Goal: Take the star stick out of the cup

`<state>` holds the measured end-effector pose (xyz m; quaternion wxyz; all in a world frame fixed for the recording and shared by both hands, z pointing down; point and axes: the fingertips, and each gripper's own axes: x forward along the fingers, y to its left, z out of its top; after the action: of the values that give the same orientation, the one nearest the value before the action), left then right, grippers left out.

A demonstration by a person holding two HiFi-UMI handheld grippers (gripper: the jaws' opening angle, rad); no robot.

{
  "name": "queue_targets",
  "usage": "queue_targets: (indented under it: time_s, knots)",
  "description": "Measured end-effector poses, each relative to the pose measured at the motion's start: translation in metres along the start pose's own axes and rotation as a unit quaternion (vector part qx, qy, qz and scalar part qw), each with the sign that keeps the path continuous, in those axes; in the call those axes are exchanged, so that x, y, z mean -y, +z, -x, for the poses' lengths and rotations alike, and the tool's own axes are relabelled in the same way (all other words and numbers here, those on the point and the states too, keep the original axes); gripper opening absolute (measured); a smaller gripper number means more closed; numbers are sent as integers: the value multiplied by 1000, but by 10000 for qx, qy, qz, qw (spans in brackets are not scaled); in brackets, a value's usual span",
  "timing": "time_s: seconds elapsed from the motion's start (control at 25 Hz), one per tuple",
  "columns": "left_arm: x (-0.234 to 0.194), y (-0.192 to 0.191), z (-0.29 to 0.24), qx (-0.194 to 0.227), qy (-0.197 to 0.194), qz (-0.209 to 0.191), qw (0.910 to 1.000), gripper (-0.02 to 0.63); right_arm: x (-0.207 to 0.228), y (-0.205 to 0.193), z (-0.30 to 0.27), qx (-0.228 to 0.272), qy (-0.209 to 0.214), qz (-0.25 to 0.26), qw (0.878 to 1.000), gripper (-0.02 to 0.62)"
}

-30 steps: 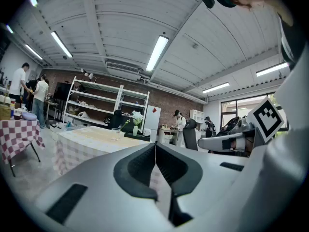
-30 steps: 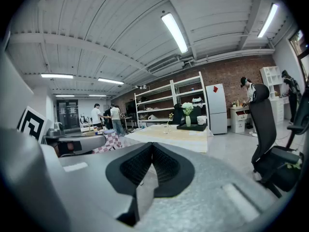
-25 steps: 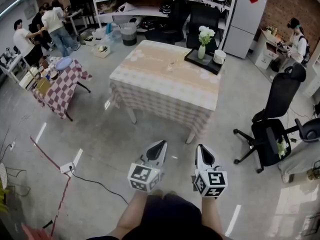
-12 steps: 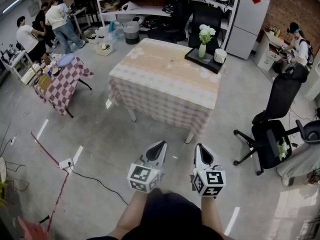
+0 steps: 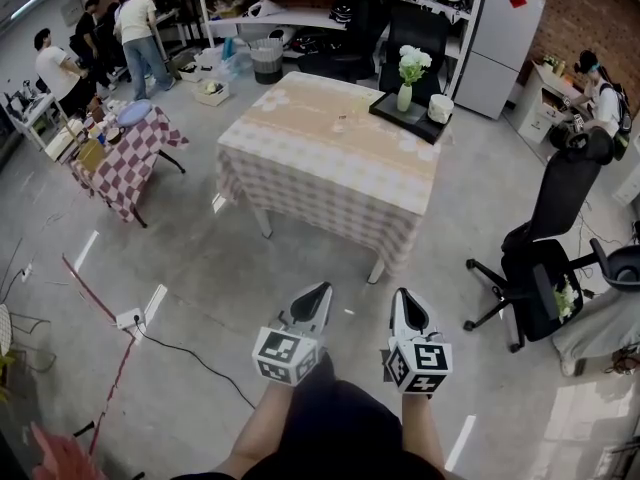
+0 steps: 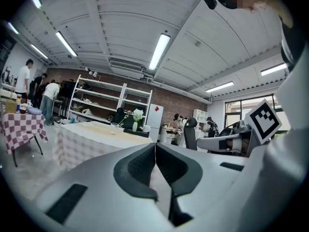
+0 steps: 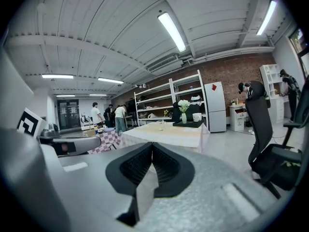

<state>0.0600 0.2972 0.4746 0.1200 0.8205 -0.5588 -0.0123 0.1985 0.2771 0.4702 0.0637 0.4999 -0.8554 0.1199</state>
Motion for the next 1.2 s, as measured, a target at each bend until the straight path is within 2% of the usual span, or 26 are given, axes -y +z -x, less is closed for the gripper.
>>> queue_targets:
  time_s: [0.6, 1.2]
  knots:
    - [-14, -3, -18, -56, 119, 43, 9999, 12, 17, -5, -15, -57, -51, -178, 9998, 3]
    - [-44, 16, -72, -87, 128, -80, 9998, 11, 35, 14, -77, -21, 37, -326, 9995, 3]
